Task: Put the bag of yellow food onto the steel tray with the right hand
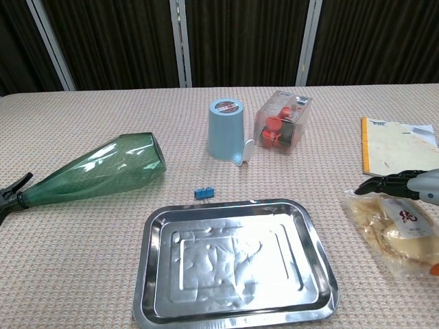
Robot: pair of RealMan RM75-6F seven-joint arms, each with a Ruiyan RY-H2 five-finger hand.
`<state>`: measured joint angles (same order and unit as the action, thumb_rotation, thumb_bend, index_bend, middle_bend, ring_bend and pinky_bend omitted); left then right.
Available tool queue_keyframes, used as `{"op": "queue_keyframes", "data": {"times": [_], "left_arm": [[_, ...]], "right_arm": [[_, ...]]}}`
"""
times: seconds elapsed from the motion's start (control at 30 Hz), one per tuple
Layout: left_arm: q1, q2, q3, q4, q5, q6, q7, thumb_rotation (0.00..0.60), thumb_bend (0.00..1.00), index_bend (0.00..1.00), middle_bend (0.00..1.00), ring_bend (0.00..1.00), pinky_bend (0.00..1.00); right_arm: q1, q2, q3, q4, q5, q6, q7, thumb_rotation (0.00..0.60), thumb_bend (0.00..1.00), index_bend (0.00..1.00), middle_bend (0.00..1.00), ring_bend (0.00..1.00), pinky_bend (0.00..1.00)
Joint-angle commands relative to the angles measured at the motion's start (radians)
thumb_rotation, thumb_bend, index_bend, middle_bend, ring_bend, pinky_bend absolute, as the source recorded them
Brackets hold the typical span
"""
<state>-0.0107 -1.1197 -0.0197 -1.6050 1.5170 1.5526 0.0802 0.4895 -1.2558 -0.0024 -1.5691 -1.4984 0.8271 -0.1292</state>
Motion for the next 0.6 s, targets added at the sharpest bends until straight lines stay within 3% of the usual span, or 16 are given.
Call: {"op": "queue_keyframes", "data": {"times": [0.03, 0.17, 0.4, 0.6], "left_arm": [[0.001, -0.001, 0.0, 0.001, -0.001, 0.0, -0.002, 0.6, 0.13, 0.11, 0.0, 0.0, 0.0], [0.003, -0.002, 0.001, 0.004, -0.005, -0.001, -0.003, 0.6, 0.13, 0.11, 0.0, 0.0, 0.0], [0.006, -0.004, 0.003, 0.012, -0.01, -0.002, -0.012, 0.6, 0.13, 0.11, 0.0, 0.0, 0.0], [0.002, -0.008, 0.002, 0.018, -0.008, -0.007, -0.016, 0.6, 0.13, 0.11, 0.0, 0.0, 0.0]], "right_arm": [[0.022, -0.011, 0.007, 0.013, 0.024, -0.029, -0.008, 0.6, 0.06, 0.05, 0.03, 0.0, 0.08], [0.041, -0.021, 0.014, 0.026, 0.04, -0.049, -0.01, 0.6, 0.06, 0.16, 0.11, 0.02, 0.18], [0.068, -0.03, 0.024, 0.031, 0.051, -0.059, -0.015, 0.6, 0.16, 0.44, 0.34, 0.27, 0.46], [0.075, 0.003, 0.048, -0.033, 0.041, -0.013, 0.013, 0.6, 0.17, 0.46, 0.36, 0.3, 0.48]]}}
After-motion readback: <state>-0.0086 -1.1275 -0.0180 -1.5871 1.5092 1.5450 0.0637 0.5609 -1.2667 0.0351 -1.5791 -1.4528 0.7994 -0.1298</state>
